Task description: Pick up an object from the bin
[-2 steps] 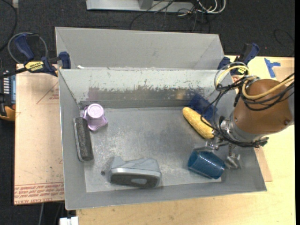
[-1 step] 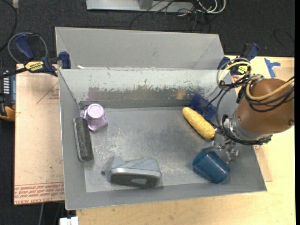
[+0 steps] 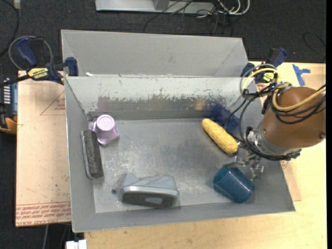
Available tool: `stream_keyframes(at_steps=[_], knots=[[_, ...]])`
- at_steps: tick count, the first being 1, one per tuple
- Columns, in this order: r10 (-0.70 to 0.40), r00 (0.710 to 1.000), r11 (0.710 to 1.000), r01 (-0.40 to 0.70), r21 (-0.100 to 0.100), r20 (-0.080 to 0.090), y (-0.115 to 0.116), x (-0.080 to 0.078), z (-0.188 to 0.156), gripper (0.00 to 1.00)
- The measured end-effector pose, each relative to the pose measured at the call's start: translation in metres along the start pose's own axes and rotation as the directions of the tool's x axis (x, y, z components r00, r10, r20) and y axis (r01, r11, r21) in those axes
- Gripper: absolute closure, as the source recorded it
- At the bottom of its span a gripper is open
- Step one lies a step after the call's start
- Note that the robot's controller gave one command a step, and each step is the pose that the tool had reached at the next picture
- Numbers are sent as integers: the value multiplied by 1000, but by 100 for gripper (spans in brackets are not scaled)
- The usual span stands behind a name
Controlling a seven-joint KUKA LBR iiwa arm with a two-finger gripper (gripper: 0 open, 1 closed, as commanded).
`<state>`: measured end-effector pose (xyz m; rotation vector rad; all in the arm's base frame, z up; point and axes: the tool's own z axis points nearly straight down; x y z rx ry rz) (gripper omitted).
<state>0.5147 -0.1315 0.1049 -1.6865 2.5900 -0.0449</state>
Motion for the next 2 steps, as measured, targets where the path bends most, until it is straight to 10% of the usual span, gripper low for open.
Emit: stream_keyframes(at_steps=[2], knots=[[3,1000,1000,-3,-4,-1,-1,-1,-35,100]])
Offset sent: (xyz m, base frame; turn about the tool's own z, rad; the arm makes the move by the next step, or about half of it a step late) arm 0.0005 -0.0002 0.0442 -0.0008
